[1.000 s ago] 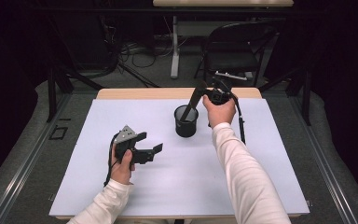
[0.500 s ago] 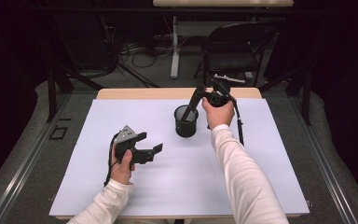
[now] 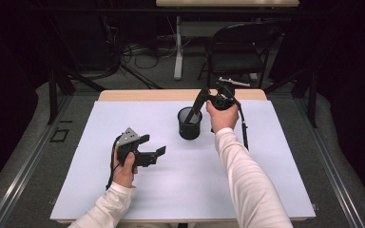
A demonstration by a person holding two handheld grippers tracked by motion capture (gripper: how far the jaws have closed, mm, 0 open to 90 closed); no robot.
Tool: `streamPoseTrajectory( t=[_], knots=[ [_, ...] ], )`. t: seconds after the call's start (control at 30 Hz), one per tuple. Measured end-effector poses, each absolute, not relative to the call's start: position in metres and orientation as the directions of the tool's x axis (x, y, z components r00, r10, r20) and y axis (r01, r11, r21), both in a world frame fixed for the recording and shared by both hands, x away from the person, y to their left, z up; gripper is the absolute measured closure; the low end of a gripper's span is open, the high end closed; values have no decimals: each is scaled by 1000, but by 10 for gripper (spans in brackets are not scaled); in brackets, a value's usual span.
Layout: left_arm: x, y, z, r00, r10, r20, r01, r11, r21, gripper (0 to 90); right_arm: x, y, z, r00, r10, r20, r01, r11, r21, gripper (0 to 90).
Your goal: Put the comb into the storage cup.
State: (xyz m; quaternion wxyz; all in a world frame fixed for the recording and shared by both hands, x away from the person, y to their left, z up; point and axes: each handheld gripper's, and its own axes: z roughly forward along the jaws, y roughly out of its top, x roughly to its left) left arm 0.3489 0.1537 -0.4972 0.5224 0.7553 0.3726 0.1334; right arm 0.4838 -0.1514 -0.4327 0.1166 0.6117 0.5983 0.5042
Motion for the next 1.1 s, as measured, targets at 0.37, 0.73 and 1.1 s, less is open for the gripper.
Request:
streamPoseTrajectory(
  t=[0.37,0.73,1.1],
  knots=[
    [349,153,-498,688,701,-190,425,-176,888,160,485,-161,-438,-202,830,520,623,-301,722,870],
    [349,153,-498,687,701,-190,428,-178,886,160,486,-170,-441,-194,831,521,632,-300,714,869],
    [349,154,-499,683,705,-192,433,-179,883,160,487,-174,-444,-191,838,511,633,-293,717,861]
  ],
)
